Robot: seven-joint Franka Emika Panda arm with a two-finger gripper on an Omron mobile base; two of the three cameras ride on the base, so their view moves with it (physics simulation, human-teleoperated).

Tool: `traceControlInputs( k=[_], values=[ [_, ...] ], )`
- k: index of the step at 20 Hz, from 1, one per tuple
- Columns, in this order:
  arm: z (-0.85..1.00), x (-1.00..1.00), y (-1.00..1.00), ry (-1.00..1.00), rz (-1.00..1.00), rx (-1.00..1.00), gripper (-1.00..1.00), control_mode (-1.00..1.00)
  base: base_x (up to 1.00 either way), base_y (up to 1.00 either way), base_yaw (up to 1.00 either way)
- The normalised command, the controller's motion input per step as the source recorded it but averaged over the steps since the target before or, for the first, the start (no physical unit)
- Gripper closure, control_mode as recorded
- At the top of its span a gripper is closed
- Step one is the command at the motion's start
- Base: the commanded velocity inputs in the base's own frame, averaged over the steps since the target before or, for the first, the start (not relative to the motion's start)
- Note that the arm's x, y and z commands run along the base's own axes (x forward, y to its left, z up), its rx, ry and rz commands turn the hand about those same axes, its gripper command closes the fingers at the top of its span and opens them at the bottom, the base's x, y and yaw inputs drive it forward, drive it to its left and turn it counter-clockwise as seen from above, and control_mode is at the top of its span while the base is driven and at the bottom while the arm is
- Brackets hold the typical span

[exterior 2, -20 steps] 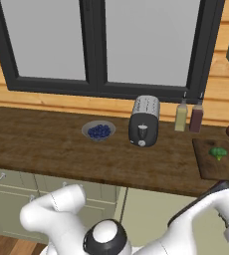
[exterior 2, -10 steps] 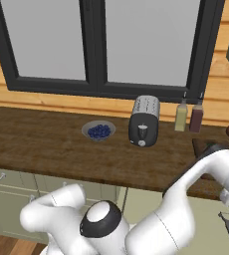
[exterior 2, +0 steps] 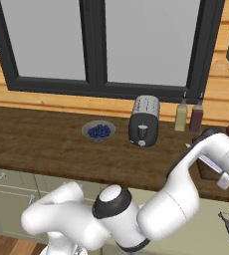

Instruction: Place the appropriate cutting tool for cutting the broccoli skin on the cutting board.

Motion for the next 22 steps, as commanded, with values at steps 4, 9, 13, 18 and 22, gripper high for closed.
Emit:
traceControlInputs(
  k=[4,9,13,18,22],
  values=[
    [0.00,0.19,-0.02,0.02,0.19,0.00,1.00,-1.00,0.00,0.00,0.00],
    [0.00,0.03,0.00,0.00,-0.38,-0.06,1.00,-1.00,0.00,0.00,0.00],
    [0.00,0.21,0.14,0.01,-0.71,-0.11,1.00,-1.00,0.00,0.00,0.00],
    [0.00,0.28,0.38,0.02,-0.76,-0.15,1.00,-1.00,0.00,0.00,0.00],
    [0.00,0.10,0.08,0.03,-0.22,-0.02,1.00,-1.00,0.00,0.00,0.00]
  ],
)
